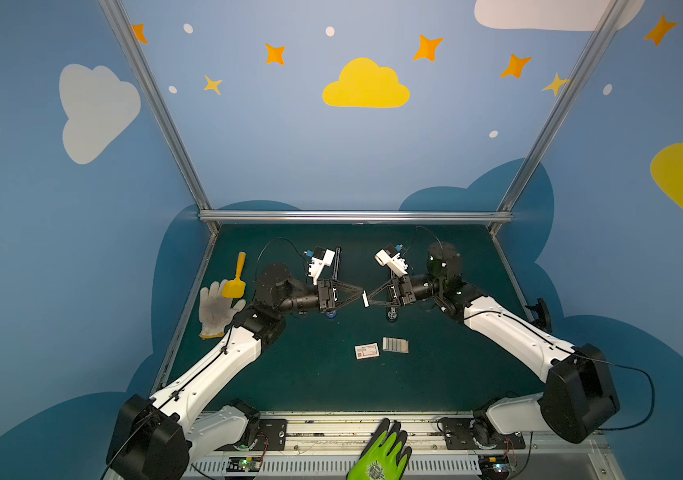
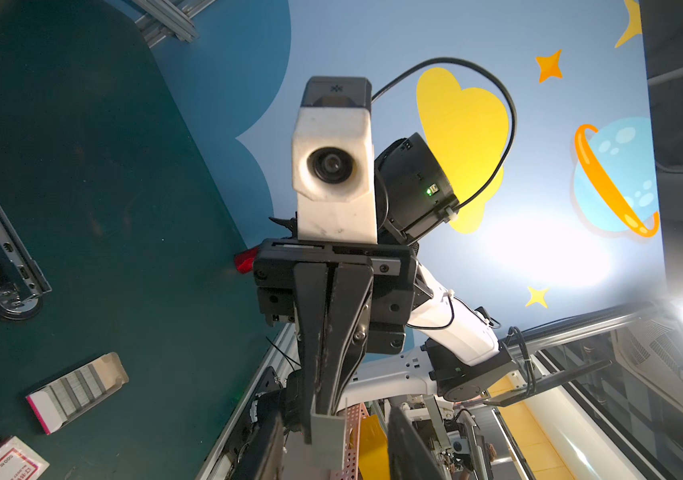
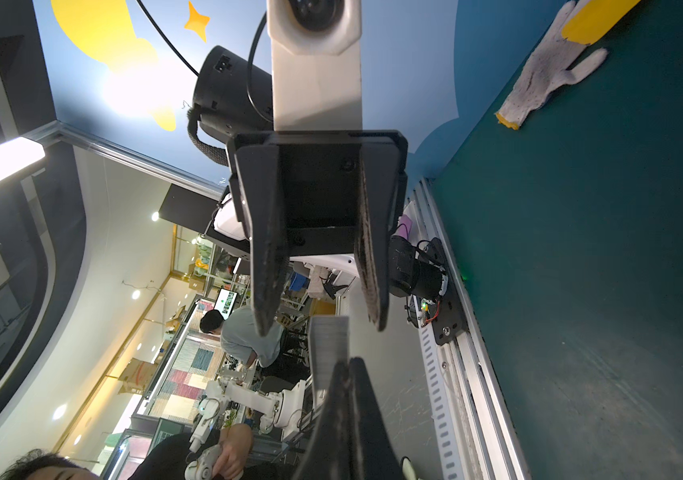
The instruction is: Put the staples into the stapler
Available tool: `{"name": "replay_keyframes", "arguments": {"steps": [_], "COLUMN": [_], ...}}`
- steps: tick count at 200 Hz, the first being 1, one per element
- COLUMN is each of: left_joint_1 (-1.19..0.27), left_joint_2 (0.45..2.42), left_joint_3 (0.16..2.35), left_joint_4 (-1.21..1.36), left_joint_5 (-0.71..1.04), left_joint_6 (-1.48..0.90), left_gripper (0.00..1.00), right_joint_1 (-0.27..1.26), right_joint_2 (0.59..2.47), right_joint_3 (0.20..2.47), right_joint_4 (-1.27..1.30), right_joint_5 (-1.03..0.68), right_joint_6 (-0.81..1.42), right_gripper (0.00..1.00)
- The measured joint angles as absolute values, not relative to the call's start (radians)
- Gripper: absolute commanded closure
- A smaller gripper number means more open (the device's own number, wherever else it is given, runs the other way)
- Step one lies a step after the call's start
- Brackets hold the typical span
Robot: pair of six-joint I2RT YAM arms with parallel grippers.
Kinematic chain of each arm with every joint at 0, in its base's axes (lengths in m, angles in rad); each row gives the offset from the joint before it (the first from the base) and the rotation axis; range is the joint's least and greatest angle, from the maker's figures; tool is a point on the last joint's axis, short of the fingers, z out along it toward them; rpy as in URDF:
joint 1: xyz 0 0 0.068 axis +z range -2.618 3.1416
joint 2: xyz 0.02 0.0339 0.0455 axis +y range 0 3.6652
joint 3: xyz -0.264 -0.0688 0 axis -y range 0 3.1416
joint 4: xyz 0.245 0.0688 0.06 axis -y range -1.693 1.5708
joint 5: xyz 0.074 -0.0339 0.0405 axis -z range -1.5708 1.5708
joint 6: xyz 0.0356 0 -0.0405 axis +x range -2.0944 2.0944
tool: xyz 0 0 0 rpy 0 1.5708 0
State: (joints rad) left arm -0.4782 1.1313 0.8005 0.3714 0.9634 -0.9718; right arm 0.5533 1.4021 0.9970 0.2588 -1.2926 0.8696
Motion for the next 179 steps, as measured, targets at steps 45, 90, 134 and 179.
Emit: {"name": "replay_keyframes", "arguments": {"steps": [45, 90, 134, 179], "left_joint_1": [-0.486, -0.487, -0.493, -0.498], "left_joint_2": [1.131, 1.13, 1.127, 1.123], "left_joint_3": [0.801, 0.801, 0.801, 0.801], "left_joint_4": [0.383, 0.4, 0.404, 0.398], "left_joint_5": [0.962, 0.959, 0.958, 0.955], "left_joint_6": [-0.983, -0.991, -0.992, -0.989], "left_gripper": [0.7, 0.73, 0.79, 0.86], "right_joint_1": [0.561, 0.563, 0.565, 0.566], "right_joint_2": [1.393, 1.393, 1.393, 1.393], "right_joint_3": [0.994, 0.993, 0.992, 0.982], "right_joint_4": [0.285, 0.29, 0.304, 0.329], "right_joint_5": [-1.304, -1.304, -1.304, -1.305], "right_joint_6": [0.887, 0.894, 0.906, 0.92], "right_gripper": [1.0, 1.0, 1.0, 1.0]}}
